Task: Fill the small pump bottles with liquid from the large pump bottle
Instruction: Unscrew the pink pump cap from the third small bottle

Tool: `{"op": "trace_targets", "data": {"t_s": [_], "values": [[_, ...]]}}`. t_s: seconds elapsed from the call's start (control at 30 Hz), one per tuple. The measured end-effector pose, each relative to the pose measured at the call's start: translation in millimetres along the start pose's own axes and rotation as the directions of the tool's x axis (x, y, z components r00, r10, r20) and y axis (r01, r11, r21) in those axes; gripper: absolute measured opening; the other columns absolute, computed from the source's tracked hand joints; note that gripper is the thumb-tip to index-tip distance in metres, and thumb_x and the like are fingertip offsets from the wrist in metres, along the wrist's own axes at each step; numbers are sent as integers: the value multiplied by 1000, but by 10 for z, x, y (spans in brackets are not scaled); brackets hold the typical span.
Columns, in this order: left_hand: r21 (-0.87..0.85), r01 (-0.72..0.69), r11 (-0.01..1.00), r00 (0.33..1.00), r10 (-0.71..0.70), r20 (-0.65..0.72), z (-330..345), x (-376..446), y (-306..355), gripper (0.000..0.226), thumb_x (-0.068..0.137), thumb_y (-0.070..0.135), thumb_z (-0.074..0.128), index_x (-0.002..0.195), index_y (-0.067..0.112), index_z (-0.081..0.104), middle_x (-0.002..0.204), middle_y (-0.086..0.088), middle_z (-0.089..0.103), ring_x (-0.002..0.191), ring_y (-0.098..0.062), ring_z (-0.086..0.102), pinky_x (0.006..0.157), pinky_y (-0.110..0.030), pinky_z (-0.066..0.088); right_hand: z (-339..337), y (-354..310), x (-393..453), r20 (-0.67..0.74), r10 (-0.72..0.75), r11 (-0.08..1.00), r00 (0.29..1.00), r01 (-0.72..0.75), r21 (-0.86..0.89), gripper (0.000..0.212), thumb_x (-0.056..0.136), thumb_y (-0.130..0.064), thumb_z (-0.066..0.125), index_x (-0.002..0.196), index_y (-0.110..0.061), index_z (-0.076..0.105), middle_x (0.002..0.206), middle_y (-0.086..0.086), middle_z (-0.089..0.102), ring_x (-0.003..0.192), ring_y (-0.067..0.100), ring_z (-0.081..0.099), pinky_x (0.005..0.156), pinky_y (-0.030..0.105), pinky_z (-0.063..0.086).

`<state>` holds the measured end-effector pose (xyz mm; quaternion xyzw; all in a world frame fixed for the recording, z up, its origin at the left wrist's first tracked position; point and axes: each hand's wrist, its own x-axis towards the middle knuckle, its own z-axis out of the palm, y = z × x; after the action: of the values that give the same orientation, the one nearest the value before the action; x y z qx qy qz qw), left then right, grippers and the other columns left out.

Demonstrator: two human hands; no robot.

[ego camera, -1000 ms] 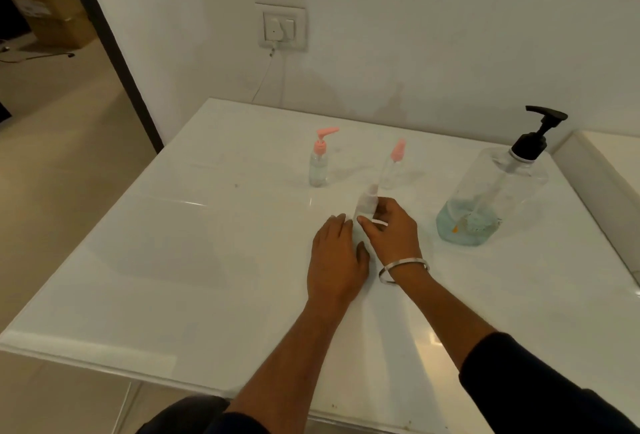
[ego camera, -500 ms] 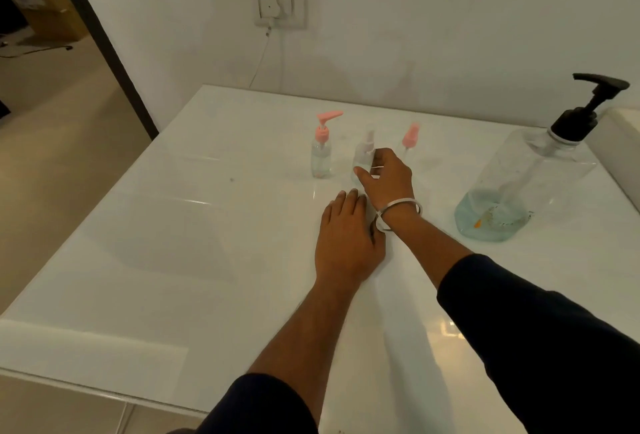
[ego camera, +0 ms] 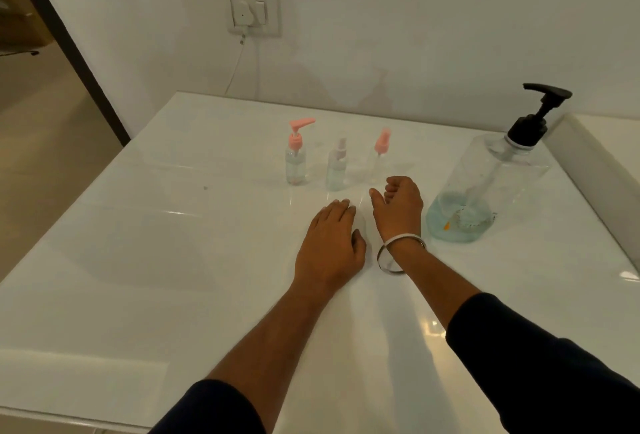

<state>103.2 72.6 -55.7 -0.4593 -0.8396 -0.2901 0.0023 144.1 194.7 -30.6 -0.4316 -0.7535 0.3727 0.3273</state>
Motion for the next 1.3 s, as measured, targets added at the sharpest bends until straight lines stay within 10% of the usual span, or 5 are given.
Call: {"op": "trace_targets", "data": {"t_s": [0.3,1.3], "values": [[-5,-7,1000,1000,7,17,88,125,8,51,95,30,40,143,12,34,150,-5,34,140,-17,27,115,-28,14,128,-32,312,26,41,998,999,-40,-53,57,80,-28,68,126,-7,41,126,10,47,117,22,47,96,26,37],[-133,47,990,999,-49,-11,-96,-471,57,44,94,18,44,138,16,42,146,1,39,136,-11,32,113,-20,17,-347,67,-543,148,-18,1000,989,20,-10,25,79,-20,69,99,-13,54,97,6,59,87,18,55,79,23,46]]}}
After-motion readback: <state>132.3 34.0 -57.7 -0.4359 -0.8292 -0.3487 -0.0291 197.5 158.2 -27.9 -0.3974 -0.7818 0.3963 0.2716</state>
